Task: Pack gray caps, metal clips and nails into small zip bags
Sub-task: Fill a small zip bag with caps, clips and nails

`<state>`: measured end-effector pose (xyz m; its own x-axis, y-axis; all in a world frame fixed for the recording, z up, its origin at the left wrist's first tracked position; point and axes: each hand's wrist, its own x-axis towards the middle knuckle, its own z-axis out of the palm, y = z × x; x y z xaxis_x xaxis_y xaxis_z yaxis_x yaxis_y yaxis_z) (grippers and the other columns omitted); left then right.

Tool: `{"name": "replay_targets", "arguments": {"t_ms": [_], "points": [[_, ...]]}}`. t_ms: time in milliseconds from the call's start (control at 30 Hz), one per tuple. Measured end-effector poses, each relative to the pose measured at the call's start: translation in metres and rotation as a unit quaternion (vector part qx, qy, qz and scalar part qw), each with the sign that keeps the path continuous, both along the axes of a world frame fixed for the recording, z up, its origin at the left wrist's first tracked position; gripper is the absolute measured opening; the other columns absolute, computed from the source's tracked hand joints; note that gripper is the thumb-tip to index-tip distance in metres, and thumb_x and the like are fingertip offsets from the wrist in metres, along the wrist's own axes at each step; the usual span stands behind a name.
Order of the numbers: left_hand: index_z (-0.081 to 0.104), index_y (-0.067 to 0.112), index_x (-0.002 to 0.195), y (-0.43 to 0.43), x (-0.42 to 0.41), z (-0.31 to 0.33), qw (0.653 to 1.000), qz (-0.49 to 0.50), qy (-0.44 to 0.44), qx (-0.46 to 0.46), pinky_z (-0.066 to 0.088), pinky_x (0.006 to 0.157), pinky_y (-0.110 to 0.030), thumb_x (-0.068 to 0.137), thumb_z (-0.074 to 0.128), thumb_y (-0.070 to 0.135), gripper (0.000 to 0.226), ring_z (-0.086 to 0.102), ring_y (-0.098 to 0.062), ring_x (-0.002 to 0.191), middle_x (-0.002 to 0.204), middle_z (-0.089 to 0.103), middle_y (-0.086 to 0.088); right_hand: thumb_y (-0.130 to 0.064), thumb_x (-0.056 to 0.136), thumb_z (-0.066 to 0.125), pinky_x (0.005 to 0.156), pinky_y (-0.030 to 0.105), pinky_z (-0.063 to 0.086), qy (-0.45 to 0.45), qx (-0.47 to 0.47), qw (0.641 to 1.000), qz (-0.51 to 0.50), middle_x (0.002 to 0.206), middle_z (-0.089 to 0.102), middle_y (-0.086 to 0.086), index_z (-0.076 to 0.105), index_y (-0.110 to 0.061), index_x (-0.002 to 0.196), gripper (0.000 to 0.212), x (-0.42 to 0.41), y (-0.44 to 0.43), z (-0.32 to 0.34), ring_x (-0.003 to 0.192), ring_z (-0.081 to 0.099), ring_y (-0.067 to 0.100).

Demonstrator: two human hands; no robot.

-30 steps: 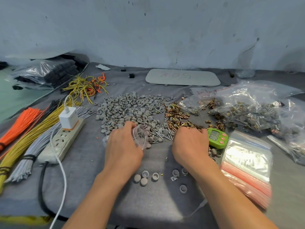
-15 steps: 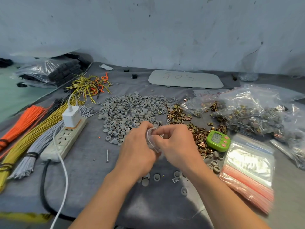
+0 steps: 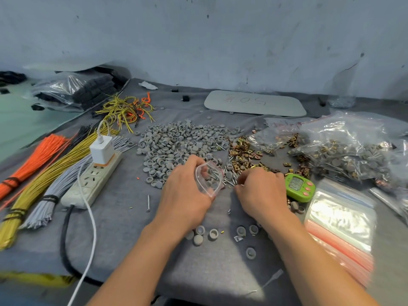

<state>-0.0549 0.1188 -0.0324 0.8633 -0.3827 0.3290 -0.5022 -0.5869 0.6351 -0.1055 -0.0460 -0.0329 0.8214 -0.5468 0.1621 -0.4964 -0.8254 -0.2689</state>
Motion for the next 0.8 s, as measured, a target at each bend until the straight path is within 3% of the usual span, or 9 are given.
{"name": "replay_targets", "arguments": {"t_ms": [100,167,267,400,467,600,700,800], "points": [[0.046,0.044,0.098,0.000,0.000,0.000,1.000,0.003,0.003,0.006,0.040,0.071,-0.029,0.075,0.083,0.033,0.045,0.057,-0.011,0.089,0.098,0.064,0.015,-0.020,0.091,0.057,0.088,0.040,0.029,0.006,-0.035,0.999,-0.031,0.073,0.064,-0.005,0.069,-0.027,0.087,0.014,0.005,0.001,-0.006,0.084,0.066,0.024],[0.047,0.042,0.097,0.000,0.000,0.000,1.000,0.002,0.001,0.008,0.039,0.070,-0.029,0.075,0.083,0.033,0.043,0.057,-0.009,0.086,0.096,0.063,0.016,-0.019,0.091,0.056,0.089,0.041,0.031,0.000,-0.036,0.998,-0.045,0.075,0.067,-0.004,0.066,-0.026,0.085,0.014,0.006,0.003,-0.008,0.084,0.067,0.025],[0.047,0.040,0.094,0.002,0.000,-0.001,1.000,-0.002,0.002,0.007,0.038,0.064,-0.021,0.075,0.083,0.031,0.041,0.055,-0.003,0.084,0.091,0.062,0.018,-0.022,0.092,0.057,0.090,0.042,0.031,0.003,-0.035,0.997,-0.066,0.074,0.066,-0.005,0.060,-0.025,0.079,0.014,0.006,0.002,-0.010,0.082,0.066,0.025],[0.046,0.040,0.094,0.004,-0.001,-0.001,1.000,-0.003,0.002,0.012,0.034,0.064,-0.013,0.075,0.083,0.032,0.042,0.053,-0.003,0.083,0.089,0.060,0.019,-0.015,0.090,0.055,0.090,0.041,0.030,0.022,-0.058,0.995,-0.078,0.058,0.048,-0.004,0.048,-0.021,0.067,0.025,0.005,0.001,-0.007,0.064,0.052,0.027],[0.046,0.040,0.094,0.004,-0.001,-0.001,1.000,-0.002,0.001,0.013,0.033,0.063,-0.014,0.075,0.083,0.032,0.042,0.053,-0.007,0.083,0.089,0.060,0.017,-0.015,0.090,0.056,0.090,0.040,0.031,0.025,-0.064,0.995,-0.067,0.061,0.053,-0.002,0.049,-0.021,0.067,0.025,0.003,0.001,-0.006,0.070,0.059,0.027],[0.046,0.040,0.095,0.003,-0.001,0.000,1.000,0.003,0.003,0.017,0.036,0.066,-0.030,0.075,0.082,0.033,0.042,0.054,-0.013,0.085,0.090,0.060,0.016,-0.021,0.091,0.060,0.088,0.038,0.030,0.010,-0.016,1.000,-0.022,0.073,0.062,-0.006,0.067,-0.026,0.085,0.010,-0.003,-0.002,-0.001,0.084,0.065,0.024],[0.045,0.041,0.096,0.001,0.000,0.001,1.000,0.004,0.009,0.018,0.038,0.069,-0.032,0.075,0.083,0.033,0.043,0.055,-0.014,0.088,0.093,0.062,0.016,-0.023,0.082,0.066,0.089,0.038,0.036,0.015,0.013,1.000,0.010,0.074,0.066,-0.006,0.070,-0.026,0.080,0.005,-0.008,-0.007,0.003,0.086,0.066,0.026],[0.047,0.042,0.100,-0.001,-0.001,0.000,1.000,0.001,0.011,0.014,0.045,0.074,-0.034,0.076,0.083,0.034,0.044,0.058,-0.014,0.092,0.098,0.065,0.015,-0.019,0.087,0.065,0.095,0.037,0.041,-0.014,0.036,0.999,-0.001,0.076,0.067,-0.006,0.070,-0.030,0.083,0.013,-0.006,-0.011,0.004,0.092,0.067,0.025]]}}
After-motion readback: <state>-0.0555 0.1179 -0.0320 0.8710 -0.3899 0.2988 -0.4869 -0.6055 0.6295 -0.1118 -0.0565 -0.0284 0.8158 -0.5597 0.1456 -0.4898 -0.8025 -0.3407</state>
